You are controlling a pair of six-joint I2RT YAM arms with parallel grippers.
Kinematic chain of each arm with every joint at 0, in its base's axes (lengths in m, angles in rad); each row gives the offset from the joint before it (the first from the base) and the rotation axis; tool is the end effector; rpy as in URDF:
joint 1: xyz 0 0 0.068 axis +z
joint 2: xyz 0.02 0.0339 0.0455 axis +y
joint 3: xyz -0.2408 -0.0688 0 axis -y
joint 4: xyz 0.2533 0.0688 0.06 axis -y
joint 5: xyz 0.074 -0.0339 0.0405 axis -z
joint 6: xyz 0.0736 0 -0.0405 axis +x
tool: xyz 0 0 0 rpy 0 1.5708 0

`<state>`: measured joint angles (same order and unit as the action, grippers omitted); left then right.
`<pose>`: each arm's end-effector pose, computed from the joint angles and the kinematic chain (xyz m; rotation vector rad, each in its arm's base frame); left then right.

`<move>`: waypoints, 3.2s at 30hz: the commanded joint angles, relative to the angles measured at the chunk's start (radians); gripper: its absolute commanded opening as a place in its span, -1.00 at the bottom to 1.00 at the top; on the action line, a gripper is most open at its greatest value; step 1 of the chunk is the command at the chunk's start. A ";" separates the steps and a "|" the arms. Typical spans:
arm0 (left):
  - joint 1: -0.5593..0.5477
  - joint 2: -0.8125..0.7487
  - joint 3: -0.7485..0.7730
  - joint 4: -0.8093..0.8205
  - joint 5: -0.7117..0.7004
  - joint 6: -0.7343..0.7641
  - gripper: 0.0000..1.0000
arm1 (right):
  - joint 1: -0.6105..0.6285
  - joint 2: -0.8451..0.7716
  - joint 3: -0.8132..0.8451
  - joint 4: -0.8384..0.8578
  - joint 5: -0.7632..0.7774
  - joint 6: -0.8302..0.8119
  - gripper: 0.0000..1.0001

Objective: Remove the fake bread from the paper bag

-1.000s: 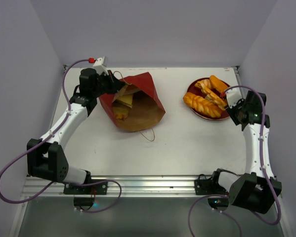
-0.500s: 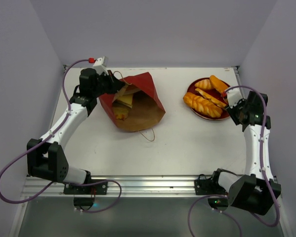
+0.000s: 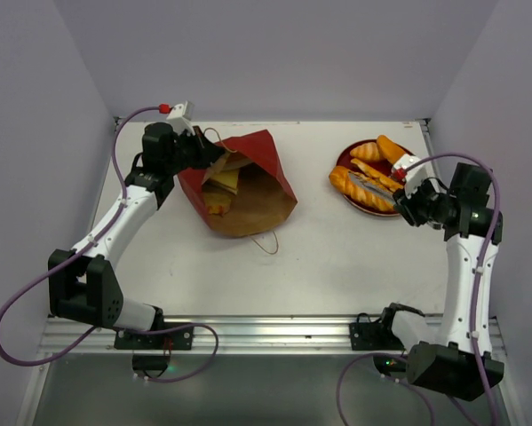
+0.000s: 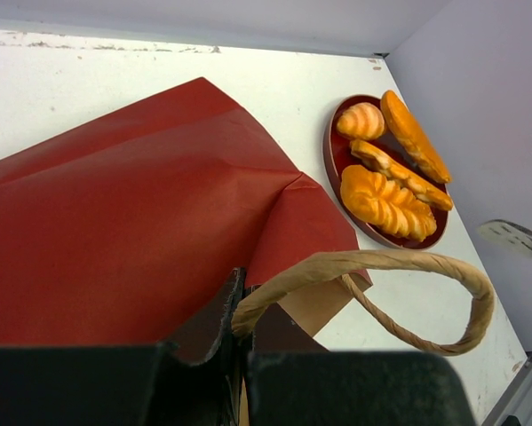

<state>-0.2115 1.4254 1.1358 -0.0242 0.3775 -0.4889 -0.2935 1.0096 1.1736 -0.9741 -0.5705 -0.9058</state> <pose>0.3663 -0.1064 0.2930 -0.0014 1.9482 -0.8274 0.2275 -0.0272 0.3194 -0.9138 2.0305 0.0364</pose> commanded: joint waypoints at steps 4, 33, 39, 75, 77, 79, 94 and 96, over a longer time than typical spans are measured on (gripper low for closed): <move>0.008 -0.002 0.008 0.041 0.023 -0.027 -1.00 | 0.283 -0.043 0.081 -0.099 -0.238 0.078 -0.40; 0.006 -0.042 -0.082 -0.014 0.074 0.013 -1.00 | 1.254 0.454 0.026 0.612 0.700 0.228 -0.35; 0.006 -0.045 -0.071 -0.042 0.057 0.038 -1.00 | 1.254 0.315 0.015 0.484 0.504 0.197 -0.38; 0.006 -0.066 -0.096 -0.020 0.095 0.032 -1.00 | 1.323 0.603 0.037 0.706 0.899 0.137 -0.02; 0.006 -0.066 -0.094 -0.020 0.095 0.030 -1.00 | 1.326 0.616 0.037 0.712 0.906 0.134 -0.01; 0.006 -0.066 -0.094 -0.020 0.095 0.030 -1.00 | 1.329 0.624 0.040 0.718 0.911 0.130 -0.01; 0.006 -0.063 -0.094 -0.010 0.109 0.018 -1.00 | 1.370 0.701 0.066 0.776 0.963 0.097 0.00; 0.006 -0.063 -0.094 -0.008 0.110 0.018 -1.00 | 1.373 0.711 0.078 0.787 0.978 0.094 -0.01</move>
<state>-0.2096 1.3869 1.0489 -0.0322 0.4614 -0.4679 1.0721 1.7069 1.2003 -0.2508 0.3687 -0.7895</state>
